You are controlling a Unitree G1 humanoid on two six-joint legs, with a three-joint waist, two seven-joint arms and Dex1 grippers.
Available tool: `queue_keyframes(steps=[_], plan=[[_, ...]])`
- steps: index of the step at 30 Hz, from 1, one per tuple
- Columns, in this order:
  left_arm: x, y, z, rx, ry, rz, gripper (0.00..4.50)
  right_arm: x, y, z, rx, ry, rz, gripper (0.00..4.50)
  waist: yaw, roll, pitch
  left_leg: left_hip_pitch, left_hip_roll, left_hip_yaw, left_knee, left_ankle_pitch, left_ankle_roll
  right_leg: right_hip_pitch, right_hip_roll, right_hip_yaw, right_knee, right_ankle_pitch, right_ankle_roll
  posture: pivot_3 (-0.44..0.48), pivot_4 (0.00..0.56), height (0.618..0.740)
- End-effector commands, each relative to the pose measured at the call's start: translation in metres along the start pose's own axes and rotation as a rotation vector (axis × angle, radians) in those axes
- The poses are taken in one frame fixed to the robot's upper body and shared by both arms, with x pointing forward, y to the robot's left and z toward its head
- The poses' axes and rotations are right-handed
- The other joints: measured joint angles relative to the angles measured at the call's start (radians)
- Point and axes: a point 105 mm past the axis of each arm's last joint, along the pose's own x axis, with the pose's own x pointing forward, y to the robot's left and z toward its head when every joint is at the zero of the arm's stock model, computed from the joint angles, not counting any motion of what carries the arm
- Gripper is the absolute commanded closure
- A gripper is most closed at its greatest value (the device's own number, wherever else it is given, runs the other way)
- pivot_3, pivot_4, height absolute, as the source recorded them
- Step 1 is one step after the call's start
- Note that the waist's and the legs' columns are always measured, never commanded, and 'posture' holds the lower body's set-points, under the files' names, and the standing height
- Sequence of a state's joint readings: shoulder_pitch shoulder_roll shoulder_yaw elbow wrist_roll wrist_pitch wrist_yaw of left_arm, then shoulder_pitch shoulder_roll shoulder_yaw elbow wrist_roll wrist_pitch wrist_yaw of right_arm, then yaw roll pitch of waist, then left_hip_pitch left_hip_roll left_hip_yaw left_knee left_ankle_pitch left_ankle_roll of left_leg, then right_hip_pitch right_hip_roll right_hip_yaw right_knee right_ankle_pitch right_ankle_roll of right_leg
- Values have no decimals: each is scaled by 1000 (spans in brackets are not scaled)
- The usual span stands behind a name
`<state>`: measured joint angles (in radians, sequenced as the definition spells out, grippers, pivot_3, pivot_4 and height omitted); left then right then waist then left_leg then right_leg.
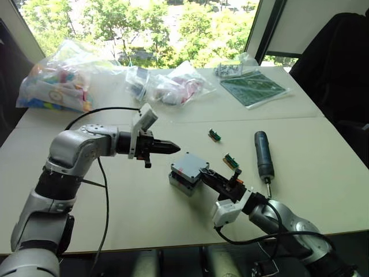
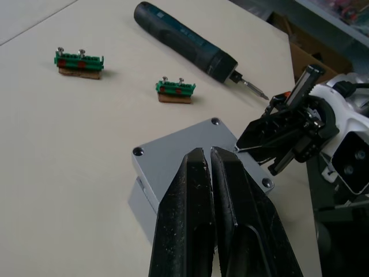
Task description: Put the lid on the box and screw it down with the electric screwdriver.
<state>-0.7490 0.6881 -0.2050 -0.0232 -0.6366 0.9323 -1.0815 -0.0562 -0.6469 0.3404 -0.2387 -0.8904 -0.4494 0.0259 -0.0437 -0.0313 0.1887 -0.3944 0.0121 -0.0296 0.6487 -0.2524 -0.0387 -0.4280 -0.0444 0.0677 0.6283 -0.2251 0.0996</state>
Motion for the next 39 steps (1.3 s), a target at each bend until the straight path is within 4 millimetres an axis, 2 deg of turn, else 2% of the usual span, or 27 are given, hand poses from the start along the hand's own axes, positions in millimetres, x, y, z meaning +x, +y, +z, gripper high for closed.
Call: queue_keyframes(steps=[1, 15, 22, 27, 39], plan=[[3, 2, 1, 82, 21, -7, 4370, 2, -3, 6, -17, -37, -21, 4374, 0, 0, 0, 0, 0, 0, 0, 0, 0, 0, 0, 0, 0, 0, 0, 0, 150, 740], [12, -1, -13, 83, 36, -37, 4370, 0, 11, 3, -65, -87, 34, 4374, 0, 0, 0, 1, 0, 0, 1, 0, 0, 1, 0, 1, 0, 0, 0, 0, 150, 740], [14, -3, -15, 80, 36, -41, 4370, 9, 14, 7, -78, -101, 44, 4374, -1, 0, 0, 2, 0, 0, 1, 0, 0, 1, 0, 1, 1, 0, 0, 0, 150, 740], [14, -3, -19, 93, 61, -35, 4370, 5, 20, 5, -56, -77, 51, 4374, -1, 0, 0, 2, 0, 0, 1, 0, 0, 2, 0, 1, 1, 0, -1, 0, 150, 740], [24, -4, -47, 184, 196, -44, 4370, -4, 28, 15, -39, -91, 78, 4374, 0, -3, -4, 4, 0, 0, 1, 0, 0, 4, 0, 1, 1, 0, -1, 0, 150, 740]])
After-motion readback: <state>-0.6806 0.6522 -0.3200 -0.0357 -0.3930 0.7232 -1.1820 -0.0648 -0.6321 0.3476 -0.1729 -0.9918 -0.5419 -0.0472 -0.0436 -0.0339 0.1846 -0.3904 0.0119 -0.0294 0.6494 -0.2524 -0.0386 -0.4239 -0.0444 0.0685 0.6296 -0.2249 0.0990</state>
